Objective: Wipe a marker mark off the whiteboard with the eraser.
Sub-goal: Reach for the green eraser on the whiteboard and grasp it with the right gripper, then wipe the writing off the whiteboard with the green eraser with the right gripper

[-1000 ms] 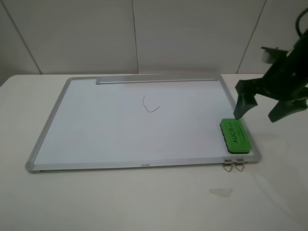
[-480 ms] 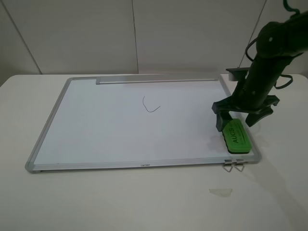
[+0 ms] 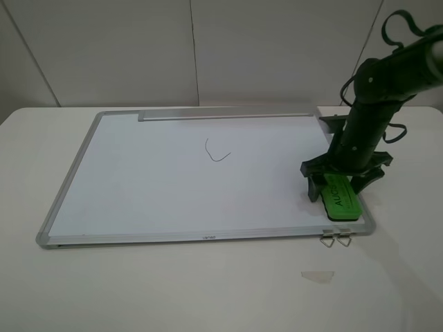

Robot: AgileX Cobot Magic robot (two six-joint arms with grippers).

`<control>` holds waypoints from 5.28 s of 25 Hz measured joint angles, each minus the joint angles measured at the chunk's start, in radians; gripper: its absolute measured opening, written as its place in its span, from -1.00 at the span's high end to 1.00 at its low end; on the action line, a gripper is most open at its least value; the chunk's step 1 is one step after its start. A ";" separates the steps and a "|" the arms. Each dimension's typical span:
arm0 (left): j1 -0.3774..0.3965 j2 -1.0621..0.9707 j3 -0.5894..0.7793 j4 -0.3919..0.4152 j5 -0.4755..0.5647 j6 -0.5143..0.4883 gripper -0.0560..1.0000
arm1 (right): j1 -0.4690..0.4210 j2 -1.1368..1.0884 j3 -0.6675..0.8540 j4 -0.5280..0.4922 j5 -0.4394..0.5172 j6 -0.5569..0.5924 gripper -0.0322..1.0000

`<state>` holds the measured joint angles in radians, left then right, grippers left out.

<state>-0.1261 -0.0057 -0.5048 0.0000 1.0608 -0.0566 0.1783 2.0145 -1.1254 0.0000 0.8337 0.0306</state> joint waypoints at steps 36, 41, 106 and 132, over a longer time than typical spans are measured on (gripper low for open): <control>0.000 0.000 0.000 0.000 0.000 0.000 -0.41 | 0.289 0.193 -0.794 0.000 0.382 -0.009 -0.24; 0.000 0.000 0.000 0.000 0.000 0.000 -0.41 | 0.376 0.340 -0.938 0.000 0.383 -0.083 -0.24; 0.000 0.000 0.000 0.000 0.000 0.000 -0.41 | 0.503 0.632 -1.127 0.036 0.217 -0.336 -0.21; 0.000 0.000 0.000 0.000 0.000 0.000 -0.41 | 0.459 0.663 -1.127 0.201 -0.029 -0.477 -0.21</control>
<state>-0.1261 -0.0057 -0.5048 0.0000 1.0608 -0.0566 0.6376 2.6778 -2.2528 0.2008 0.8047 -0.4467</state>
